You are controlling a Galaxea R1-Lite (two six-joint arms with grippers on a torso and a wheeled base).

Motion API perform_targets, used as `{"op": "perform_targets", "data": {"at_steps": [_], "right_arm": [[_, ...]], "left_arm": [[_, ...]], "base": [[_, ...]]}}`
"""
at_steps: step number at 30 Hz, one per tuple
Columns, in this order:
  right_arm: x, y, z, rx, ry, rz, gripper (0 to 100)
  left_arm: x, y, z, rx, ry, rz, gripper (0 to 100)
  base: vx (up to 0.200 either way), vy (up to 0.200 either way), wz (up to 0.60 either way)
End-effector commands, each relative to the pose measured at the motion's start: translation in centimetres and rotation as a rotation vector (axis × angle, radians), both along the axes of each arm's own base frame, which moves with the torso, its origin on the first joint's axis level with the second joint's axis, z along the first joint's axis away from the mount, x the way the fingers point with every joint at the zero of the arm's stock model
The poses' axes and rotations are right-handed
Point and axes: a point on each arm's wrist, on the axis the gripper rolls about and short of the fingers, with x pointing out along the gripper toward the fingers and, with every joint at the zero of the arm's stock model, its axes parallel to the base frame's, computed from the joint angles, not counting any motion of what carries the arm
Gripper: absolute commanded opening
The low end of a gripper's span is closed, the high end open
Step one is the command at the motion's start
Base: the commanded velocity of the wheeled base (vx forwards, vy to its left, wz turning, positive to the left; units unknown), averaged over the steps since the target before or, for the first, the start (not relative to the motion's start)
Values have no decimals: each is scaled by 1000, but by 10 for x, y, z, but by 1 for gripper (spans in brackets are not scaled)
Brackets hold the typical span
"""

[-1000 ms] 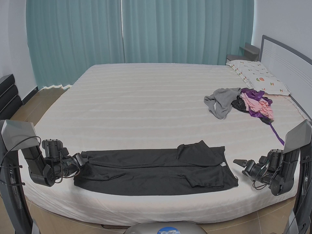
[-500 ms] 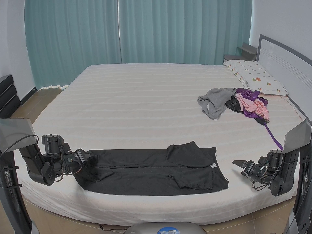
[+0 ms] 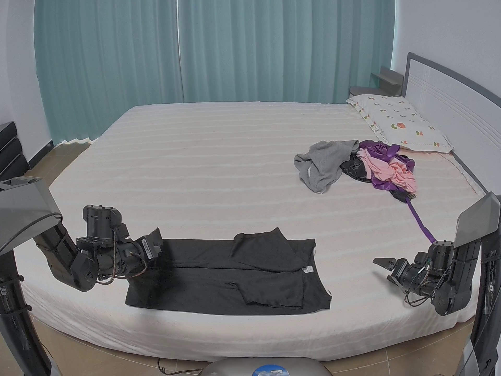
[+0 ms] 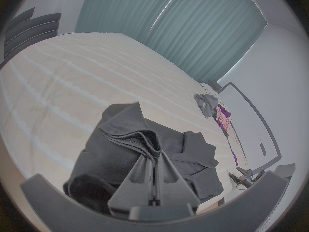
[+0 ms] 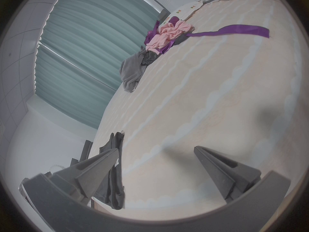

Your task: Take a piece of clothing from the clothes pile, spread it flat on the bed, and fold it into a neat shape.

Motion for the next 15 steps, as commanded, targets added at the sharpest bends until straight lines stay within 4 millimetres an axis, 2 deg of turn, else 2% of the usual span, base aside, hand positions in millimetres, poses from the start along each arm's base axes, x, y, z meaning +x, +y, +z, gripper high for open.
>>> {"op": "perform_targets", "data": {"at_steps": [1, 15], "right_arm": [[0, 0, -1, -3, -6, 2, 100], [0, 1, -2, -5, -3, 3, 100]], "left_arm": [[5, -13, 14, 3, -34, -24, 0], [19, -57, 25, -37, 48, -72, 0]], "base": [[0, -200, 0], [0, -200, 0]]}}
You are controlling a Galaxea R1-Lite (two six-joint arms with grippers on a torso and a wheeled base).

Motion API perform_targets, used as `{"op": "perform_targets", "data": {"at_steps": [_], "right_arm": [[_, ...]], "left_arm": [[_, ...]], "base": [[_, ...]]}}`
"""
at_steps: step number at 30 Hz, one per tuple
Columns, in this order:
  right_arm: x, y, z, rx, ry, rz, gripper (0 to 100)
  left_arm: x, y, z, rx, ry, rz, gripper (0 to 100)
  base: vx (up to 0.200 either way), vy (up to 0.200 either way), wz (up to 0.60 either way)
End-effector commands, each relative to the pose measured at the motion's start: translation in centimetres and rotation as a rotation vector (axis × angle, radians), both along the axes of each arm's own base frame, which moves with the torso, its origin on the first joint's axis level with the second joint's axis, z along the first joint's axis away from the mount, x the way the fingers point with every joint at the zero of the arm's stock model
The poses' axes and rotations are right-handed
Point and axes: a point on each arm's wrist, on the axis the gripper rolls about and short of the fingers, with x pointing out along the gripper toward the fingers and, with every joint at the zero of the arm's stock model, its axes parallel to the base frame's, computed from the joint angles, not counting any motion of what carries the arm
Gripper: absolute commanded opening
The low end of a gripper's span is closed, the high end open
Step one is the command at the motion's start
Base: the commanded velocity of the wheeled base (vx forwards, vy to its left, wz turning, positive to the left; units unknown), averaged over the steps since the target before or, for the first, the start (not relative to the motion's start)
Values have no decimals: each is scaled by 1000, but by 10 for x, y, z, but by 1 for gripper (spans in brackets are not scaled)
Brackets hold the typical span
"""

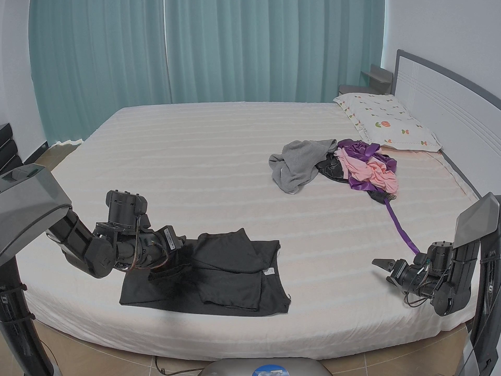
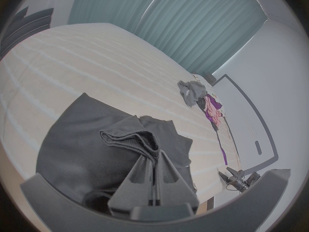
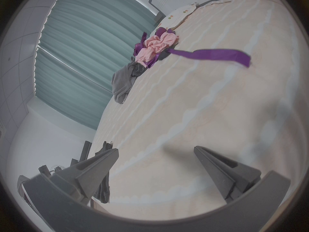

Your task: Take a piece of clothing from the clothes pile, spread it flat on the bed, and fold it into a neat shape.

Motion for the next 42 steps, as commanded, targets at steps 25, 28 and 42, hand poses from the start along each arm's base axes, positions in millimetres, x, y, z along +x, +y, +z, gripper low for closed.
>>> {"op": "perform_targets", "data": {"at_steps": [25, 28, 42], "right_arm": [[0, 0, -1, -8, -8, 4, 100], [0, 0, -1, -8, -8, 4, 100], [1, 6, -1, -7, -8, 18, 100]], "left_arm": [[14, -69, -19, 33, 28, -96, 100], [12, -75, -22, 35, 35, -113, 100], [0, -71, 31, -158, -17, -65, 100]], "base": [[0, -32, 0], [0, 0, 0], [0, 0, 0]]}}
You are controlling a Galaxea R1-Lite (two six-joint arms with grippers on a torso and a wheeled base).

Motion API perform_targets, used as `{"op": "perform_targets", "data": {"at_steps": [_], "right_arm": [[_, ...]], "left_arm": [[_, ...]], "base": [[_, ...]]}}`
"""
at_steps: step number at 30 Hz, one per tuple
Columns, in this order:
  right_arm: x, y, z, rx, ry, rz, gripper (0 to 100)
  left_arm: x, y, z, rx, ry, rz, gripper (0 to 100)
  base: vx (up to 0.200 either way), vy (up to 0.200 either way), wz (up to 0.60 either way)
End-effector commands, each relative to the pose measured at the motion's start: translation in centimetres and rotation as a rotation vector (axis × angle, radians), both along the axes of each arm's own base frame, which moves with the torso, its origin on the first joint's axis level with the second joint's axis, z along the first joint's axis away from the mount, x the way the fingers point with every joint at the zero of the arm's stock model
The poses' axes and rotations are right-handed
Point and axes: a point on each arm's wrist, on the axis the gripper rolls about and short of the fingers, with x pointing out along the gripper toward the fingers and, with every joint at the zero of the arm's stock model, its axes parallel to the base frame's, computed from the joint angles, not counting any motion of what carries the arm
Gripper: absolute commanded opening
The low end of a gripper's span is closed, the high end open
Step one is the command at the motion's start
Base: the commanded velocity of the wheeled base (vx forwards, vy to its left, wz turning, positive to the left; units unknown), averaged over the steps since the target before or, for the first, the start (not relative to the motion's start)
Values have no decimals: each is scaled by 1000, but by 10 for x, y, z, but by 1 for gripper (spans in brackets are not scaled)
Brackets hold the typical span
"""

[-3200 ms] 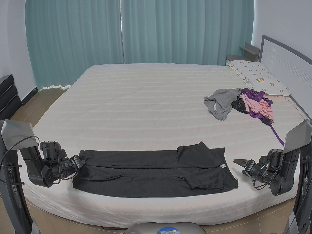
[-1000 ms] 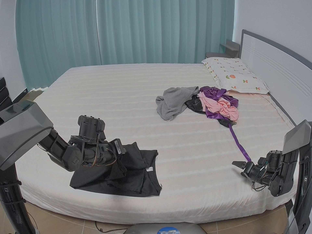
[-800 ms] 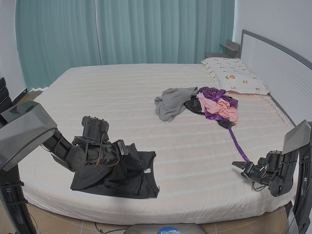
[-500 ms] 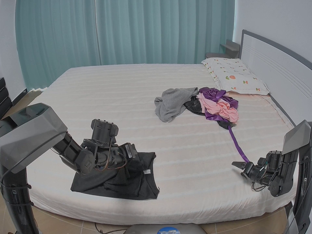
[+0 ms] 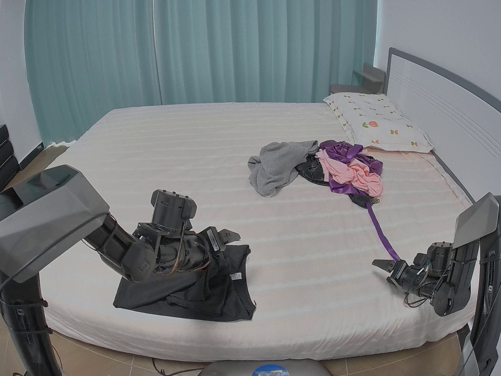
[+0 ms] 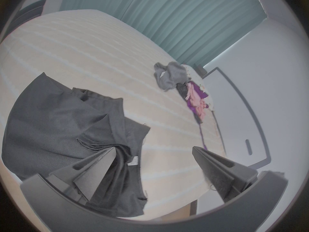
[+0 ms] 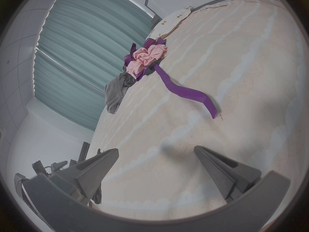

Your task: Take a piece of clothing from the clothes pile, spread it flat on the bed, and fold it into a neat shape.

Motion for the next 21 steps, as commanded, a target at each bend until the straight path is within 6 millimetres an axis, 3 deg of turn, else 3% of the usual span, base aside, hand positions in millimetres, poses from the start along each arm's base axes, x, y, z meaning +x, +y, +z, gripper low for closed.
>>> {"op": "perform_targets", "data": {"at_steps": [1, 5, 9, 13, 14, 18, 21], "right_arm": [[1, 7, 1, -1, -11, 17, 100], [0, 12, 4, -5, -17, 28, 100], [2, 26, 22, -34, -71, 28, 100], [2, 36, 29, -36, -91, 55, 100], [3, 51, 41, -37, -128, 107, 100], [6, 74, 56, -37, -149, 173, 100], [12, 103, 78, -50, -142, 226, 100]], "left_arm": [[-7, 10, 36, -83, -59, 19, 100], [-6, 21, 35, -78, -49, 50, 100], [-5, 57, 23, -69, 1, 154, 100], [-5, 72, 18, -85, 19, 200, 100], [-7, 87, 12, -140, 39, 256, 100], [-13, 97, 7, -190, 57, 312, 100], [-20, 105, 0, -252, 80, 323, 100]], "base": [[0, 0, 0], [0, 0, 0], [0, 0, 0], [0, 0, 0], [0, 0, 0], [0, 0, 0], [0, 0, 0]]}}
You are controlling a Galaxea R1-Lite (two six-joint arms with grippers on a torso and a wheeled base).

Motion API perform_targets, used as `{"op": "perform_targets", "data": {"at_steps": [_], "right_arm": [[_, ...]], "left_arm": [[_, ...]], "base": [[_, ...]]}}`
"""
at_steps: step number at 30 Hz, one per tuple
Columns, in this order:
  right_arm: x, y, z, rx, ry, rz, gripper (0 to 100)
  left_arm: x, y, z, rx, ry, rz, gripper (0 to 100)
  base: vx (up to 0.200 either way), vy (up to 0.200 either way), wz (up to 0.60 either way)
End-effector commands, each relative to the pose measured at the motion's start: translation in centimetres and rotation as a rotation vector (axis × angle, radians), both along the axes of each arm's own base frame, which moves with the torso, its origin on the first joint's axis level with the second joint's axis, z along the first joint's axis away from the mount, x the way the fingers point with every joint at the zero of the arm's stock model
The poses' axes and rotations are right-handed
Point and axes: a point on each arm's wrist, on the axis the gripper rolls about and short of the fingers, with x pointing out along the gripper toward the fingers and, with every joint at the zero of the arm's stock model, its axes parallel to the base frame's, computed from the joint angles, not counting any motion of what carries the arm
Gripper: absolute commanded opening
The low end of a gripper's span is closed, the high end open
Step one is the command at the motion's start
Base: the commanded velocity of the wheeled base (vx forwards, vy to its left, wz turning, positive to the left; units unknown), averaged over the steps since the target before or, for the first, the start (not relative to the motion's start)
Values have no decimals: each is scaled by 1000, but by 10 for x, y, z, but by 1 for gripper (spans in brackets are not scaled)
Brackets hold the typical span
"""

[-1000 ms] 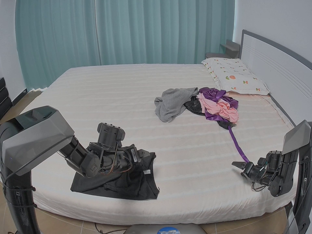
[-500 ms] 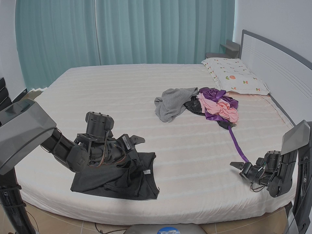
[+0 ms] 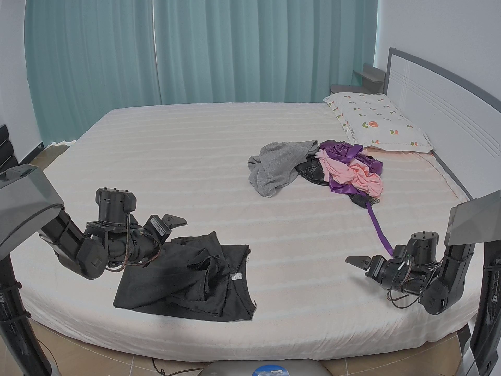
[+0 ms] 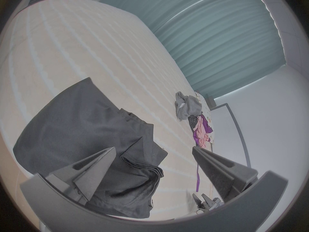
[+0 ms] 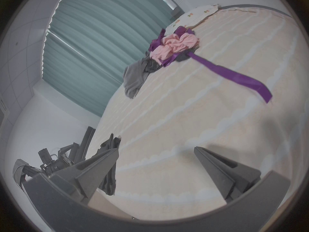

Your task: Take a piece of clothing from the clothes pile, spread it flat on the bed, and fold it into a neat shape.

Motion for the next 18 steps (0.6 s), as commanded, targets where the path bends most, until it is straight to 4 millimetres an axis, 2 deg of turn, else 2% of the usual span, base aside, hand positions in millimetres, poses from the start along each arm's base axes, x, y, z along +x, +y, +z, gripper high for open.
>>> {"op": "perform_targets", "data": {"at_steps": [1, 5, 13, 18], "right_arm": [[11, 46, 49, 4, -106, 95, 100], [15, 74, 53, -15, -97, 147, 100], [33, 103, 60, -48, -56, 178, 100], [38, 119, 66, -51, -61, 205, 100]], "left_arm": [[-13, 19, -12, -88, 47, 34, 100], [-17, 29, -13, -122, 45, 45, 100], [-19, 46, -23, -160, 61, 42, 100], [-18, 47, -26, -158, 65, 45, 100]], "base": [[0, 200, 0], [0, 200, 0], [0, 200, 0], [0, 200, 0]]}}
